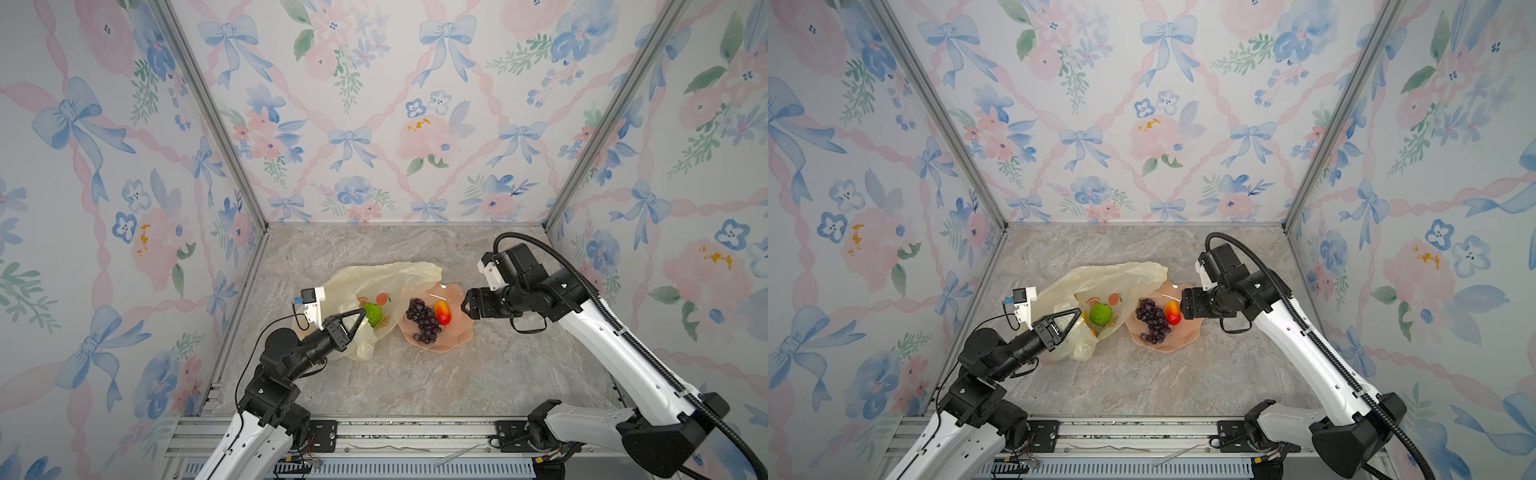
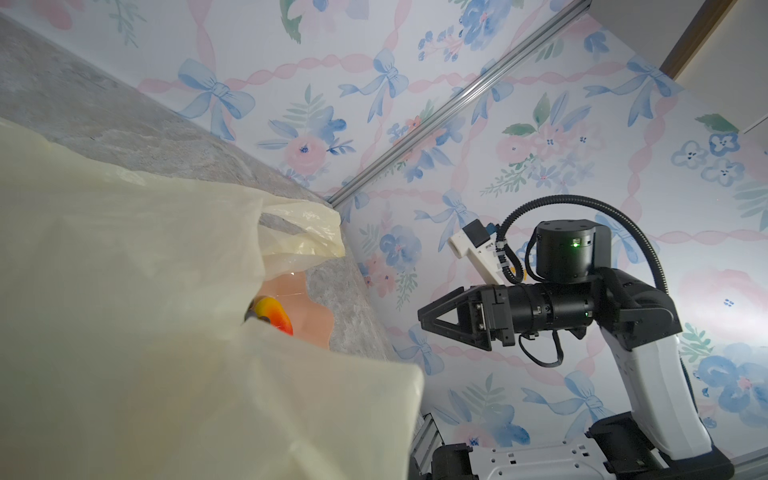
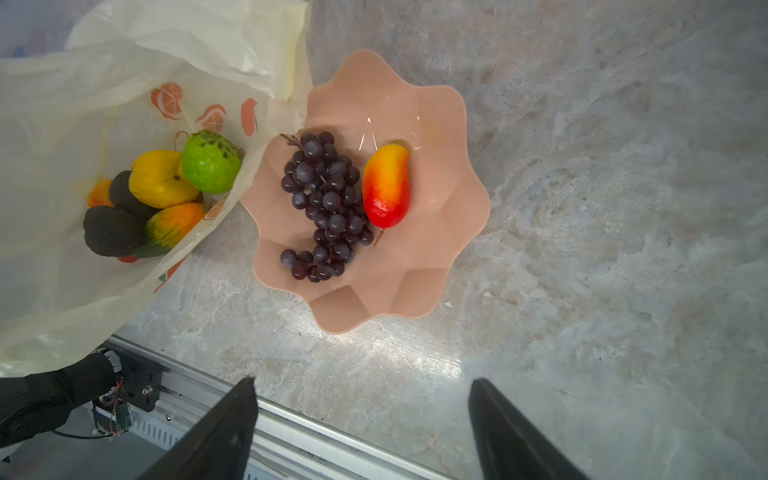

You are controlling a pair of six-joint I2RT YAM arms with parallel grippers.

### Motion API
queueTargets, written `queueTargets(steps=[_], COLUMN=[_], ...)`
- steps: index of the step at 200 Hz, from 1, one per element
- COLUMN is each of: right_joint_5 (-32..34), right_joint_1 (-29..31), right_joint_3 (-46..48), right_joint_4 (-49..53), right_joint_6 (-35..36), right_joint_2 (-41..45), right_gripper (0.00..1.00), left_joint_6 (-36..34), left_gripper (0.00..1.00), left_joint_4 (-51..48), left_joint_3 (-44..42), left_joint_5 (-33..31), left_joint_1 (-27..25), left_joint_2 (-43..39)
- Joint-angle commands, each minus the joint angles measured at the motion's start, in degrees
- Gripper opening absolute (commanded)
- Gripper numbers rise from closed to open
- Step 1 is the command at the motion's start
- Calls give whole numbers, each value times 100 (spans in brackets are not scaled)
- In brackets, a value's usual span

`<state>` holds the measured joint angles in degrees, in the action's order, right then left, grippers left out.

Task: Place the fruits into the plastic bag
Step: 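Lower the right gripper onto the red-yellow fruit in the bowl and grasp it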

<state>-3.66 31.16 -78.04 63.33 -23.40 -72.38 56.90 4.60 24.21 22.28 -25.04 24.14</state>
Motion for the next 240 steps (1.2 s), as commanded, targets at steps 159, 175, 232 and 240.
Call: queueTargets(steps=[159, 175, 232, 240], right_joint_5=[-221, -70, 67, 73], right_joint_1=[-180, -180, -180, -180], right_joint_3=[286, 215, 131, 118], right_joint_4=[-1745, -1729, -1836, -1856], right_joint_6=[245, 273, 301, 301], right_joint_2=[-2827, -2965, -3365, -3408], right_gripper=[64, 63, 62, 62], left_joint_6=[347, 406, 523, 523], left_gripper=[0, 0, 0, 0], left_joint_4=[336, 415, 406, 402], left_joint_3=[-285, -340, -478, -478], left_joint_5=[-179, -180, -321, -330], left_joint_1=[23, 23, 24, 25], left_joint_2=[-74, -91, -304, -311])
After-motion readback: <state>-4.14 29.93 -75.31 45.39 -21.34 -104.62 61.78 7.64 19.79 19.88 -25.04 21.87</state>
